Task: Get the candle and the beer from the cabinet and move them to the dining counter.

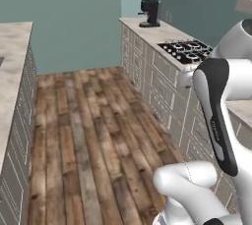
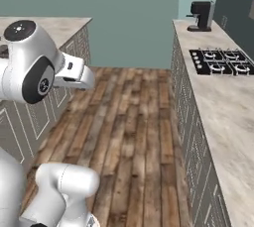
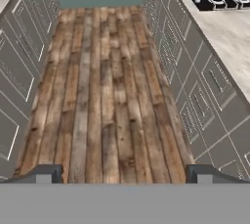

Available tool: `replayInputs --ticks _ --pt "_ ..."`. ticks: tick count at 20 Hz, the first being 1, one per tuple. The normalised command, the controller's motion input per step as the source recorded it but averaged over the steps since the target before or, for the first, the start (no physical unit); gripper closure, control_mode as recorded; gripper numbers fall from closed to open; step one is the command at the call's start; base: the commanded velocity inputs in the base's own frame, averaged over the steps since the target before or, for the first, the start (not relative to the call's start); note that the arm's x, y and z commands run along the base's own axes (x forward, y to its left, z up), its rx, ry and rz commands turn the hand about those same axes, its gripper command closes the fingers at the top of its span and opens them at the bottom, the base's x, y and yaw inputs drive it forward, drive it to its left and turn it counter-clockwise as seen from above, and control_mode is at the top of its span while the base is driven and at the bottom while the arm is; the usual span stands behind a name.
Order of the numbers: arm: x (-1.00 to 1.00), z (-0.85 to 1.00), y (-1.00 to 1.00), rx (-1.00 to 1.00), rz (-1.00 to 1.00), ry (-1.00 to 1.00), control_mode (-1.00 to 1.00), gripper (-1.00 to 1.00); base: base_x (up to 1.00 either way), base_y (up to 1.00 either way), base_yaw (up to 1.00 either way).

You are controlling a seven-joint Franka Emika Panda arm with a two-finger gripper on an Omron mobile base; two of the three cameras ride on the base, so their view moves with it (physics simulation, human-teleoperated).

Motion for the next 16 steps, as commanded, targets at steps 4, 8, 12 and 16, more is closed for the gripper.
replayInputs --ticks 4,8,12,16 --pt "0.0 0.0 0.0 0.0 0.0 0.0 1.0 -1.0 1.0 0.52 -0.06" --pt "0.0 0.0 0.0 0.0 0.0 0.0 1.0 -1.0 1.0 0.53 0.0" --pt "0.0 0.0 0.0 0.0 0.0 0.0 1.0 -1.0 0.97 0.13 0.03" --pt "0.0 0.0 0.0 0.0 0.0 0.0 1.0 -1.0 0.91 -0.04 0.1"
